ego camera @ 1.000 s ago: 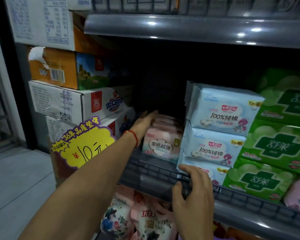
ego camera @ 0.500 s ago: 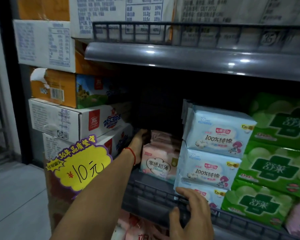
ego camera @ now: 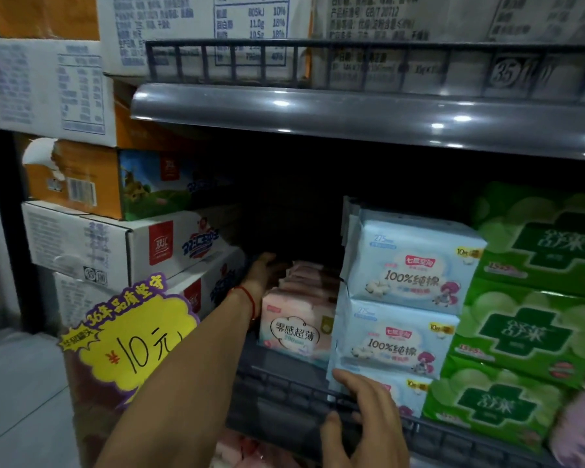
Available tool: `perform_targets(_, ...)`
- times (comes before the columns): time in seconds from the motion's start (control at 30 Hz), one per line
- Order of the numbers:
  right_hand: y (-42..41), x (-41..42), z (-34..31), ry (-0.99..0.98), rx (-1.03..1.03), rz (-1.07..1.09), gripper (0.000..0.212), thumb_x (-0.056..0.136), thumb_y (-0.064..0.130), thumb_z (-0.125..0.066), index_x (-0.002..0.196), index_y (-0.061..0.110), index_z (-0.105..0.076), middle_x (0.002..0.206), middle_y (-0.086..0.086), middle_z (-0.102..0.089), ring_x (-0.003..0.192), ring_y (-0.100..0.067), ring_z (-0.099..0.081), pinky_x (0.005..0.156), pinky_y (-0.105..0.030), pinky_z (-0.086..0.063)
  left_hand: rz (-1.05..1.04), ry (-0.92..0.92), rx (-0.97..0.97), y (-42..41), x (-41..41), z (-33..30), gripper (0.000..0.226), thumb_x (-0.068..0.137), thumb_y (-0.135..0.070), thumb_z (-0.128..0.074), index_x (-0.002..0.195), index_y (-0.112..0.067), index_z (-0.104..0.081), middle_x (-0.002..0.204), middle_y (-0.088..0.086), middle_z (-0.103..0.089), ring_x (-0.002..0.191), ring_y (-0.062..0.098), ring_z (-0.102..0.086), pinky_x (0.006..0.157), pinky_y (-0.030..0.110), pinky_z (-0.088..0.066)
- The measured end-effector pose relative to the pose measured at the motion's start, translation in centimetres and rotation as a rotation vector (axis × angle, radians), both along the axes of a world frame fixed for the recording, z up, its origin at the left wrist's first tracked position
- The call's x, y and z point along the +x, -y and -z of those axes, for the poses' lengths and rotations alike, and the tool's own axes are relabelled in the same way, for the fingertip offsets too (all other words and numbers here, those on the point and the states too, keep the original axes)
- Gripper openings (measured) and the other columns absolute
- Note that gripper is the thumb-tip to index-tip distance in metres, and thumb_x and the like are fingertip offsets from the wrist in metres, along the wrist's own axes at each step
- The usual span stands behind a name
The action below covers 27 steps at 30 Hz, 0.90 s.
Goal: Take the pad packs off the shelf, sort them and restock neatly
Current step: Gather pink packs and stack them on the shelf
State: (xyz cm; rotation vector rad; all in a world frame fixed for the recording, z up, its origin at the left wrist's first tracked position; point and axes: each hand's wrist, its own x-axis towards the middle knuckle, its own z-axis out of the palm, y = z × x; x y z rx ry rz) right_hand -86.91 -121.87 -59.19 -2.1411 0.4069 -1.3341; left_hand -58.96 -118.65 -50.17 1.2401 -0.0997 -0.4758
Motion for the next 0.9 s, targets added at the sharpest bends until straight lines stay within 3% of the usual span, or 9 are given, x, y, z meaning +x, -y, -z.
perform_targets(0.1, -0.3, -1.0, -0.6, -0.046, 0.031, -0.049, 0.053, 0.074, 0.013, -0.069, 0.115, 0.047, -0.062, 0.126, 0.034, -0.049, 0.108, -0.008, -0.057, 0.093, -0.031, -0.052, -0.058, 0.023, -0.013, -1.4, -2.0, -0.7, 0.048, 0.101, -0.045, -0.043, 0.113, -0.008, -0.070, 0.110, 0.017, -0.073, 0.099, 0.031, -0.067, 0.083, 0.037, -0.054)
perform_targets(0.17, -0.7, -1.8, -1.4, -0.111, 0.074, -0.103, 0.051, 0.084, 0.005, -0.069, 0.118, 0.043, -0.062, 0.124, 0.033, -0.048, 0.115, -0.006, -0.054, 0.100, -0.035, -0.051, -0.122, 0.111, 0.137, -2.7, -3.7, -0.2, 0.051, 0.086, -0.047, -0.052, 0.113, -0.008, -0.070, 0.107, 0.018, -0.074, 0.097, 0.033, -0.069, 0.092, 0.045, -0.056)
perform_targets(0.23, -1.1, -2.8, -2.1, -0.172, 0.110, -0.118, 0.048, 0.089, 0.006, -0.067, 0.120, 0.042, -0.058, 0.125, 0.029, -0.046, 0.117, -0.003, -0.049, 0.104, -0.034, -0.047, -0.194, 0.324, 0.334, -3.8, -5.9, 0.9, 0.053, 0.076, -0.045, -0.056, 0.117, -0.012, -0.065, 0.105, 0.014, -0.072, 0.095, 0.032, -0.067, 0.095, 0.048, -0.055)
perform_targets(0.3, -1.3, -3.6, -2.3, -0.178, 0.157, -0.106, 0.045, 0.092, 0.008, -0.064, 0.122, 0.040, -0.058, 0.126, 0.023, -0.047, 0.119, -0.005, -0.048, 0.106, -0.035, -0.047, -0.103, 0.491, 0.434, -4.4, -8.4, 1.7, 0.053, 0.077, -0.034, -0.064, 0.128, -0.022, -0.057, 0.106, 0.006, -0.068, 0.095, 0.027, -0.067, 0.092, 0.044, -0.056)
perform_targets(0.37, -1.4, -4.2, -2.3, -0.190, 0.199, -0.100, 0.042, 0.095, 0.011, -0.062, 0.125, 0.039, -0.057, 0.131, 0.018, -0.047, 0.125, -0.007, -0.046, 0.108, -0.039, -0.046, 0.037, 0.643, 0.611, -4.3, -9.5, 2.2, 0.074, 0.077, -0.023, -0.073, 0.145, -0.023, -0.044, 0.121, 0.005, -0.062, 0.108, 0.025, -0.063, 0.093, 0.035, -0.054)
perform_targets(0.47, -1.6, -4.7, -2.5, -0.207, 0.229, -0.108, 0.041, 0.097, 0.014, -0.061, 0.128, 0.040, -0.056, 0.133, 0.018, -0.044, 0.128, -0.006, -0.045, 0.111, -0.037, -0.045, -0.003, 0.859, 0.840, -3.9, -9.5, 2.9, 0.085, 0.078, -0.021, -0.083, 0.150, -0.019, -0.038, 0.134, 0.010, -0.055, 0.121, 0.028, -0.055, 0.098, 0.032, -0.047)
perform_targets(0.57, -1.9, -5.0, -3.1, -0.197, 0.218, -0.127, 0.042, 0.097, 0.012, -0.060, 0.130, 0.037, -0.056, 0.128, 0.019, -0.043, 0.123, -0.006, -0.046, 0.106, -0.032, -0.046, -0.074, 0.898, 0.863, -3.7, -9.7, 3.0, 0.084, 0.076, -0.023, -0.086, 0.147, -0.017, -0.042, 0.131, 0.014, -0.059, 0.119, 0.031, -0.057, 0.097, 0.034, -0.048)
perform_targets(0.73, -2.2, -5.5, -3.6, -0.232, 0.222, -0.158, 0.043, 0.098, 0.012, -0.059, 0.135, 0.033, -0.055, 0.132, 0.015, -0.045, 0.121, -0.002, -0.044, 0.099, -0.018, -0.037, -0.057, 0.833, 0.836, -4.9, -10.8, 1.6, 0.101, 0.074, -0.019, -0.087, 0.156, -0.015, -0.028, 0.146, 0.013, -0.047, 0.134, 0.032, -0.047, 0.109, 0.040, -0.044)
perform_targets(0.9, -1.2, -7.8, -3.4, -0.237, 0.197, -0.163, 0.044, 0.095, 0.010, -0.060, 0.135, 0.027, -0.059, 0.130, 0.009, -0.053, 0.120, -0.011, -0.052, 0.103, -0.032, -0.047, -0.316, 0.981, 0.669, -8.4, -19.5, 2.1, 0.057, 0.079, -0.003, -0.073, 0.132, -0.014, -0.054, 0.132, 0.011, -0.050, 0.118, 0.024, -0.051, 0.097, 0.027, -0.041)
